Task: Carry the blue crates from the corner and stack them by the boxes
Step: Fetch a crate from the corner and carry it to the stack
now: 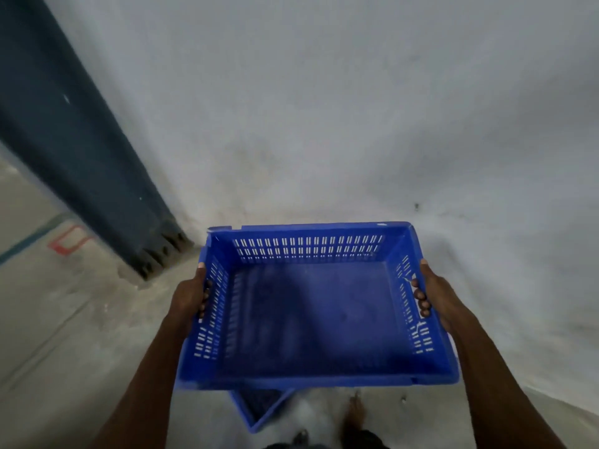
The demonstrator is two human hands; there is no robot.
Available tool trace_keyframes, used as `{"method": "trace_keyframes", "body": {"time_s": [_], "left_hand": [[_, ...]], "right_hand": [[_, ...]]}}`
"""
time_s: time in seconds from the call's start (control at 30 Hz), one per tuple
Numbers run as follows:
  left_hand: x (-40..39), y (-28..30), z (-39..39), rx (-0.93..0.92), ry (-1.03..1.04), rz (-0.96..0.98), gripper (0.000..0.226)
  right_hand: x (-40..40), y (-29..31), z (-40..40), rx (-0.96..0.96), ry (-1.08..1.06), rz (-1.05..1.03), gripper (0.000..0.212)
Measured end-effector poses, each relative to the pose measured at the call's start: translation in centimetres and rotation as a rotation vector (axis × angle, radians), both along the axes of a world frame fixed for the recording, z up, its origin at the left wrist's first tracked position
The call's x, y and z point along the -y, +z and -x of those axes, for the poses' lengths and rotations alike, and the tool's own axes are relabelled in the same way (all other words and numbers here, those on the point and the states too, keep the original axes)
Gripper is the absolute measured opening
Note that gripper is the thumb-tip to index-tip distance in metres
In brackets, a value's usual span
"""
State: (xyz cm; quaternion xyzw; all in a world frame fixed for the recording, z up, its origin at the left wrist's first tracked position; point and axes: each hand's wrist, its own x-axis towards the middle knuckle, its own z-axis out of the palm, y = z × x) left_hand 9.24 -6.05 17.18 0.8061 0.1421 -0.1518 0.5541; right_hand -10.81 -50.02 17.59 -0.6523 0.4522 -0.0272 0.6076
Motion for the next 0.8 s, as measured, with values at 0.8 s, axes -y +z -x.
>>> {"method": "trace_keyframes", "body": {"time_s": [0.8], "left_hand": [[44.8, 4.1, 37.3, -0.018, -1.236, 0.076, 0.056]], "right_hand": [[0.1, 1.7, 65.1, 0.051, -1.167, 0.041, 0.058]]}}
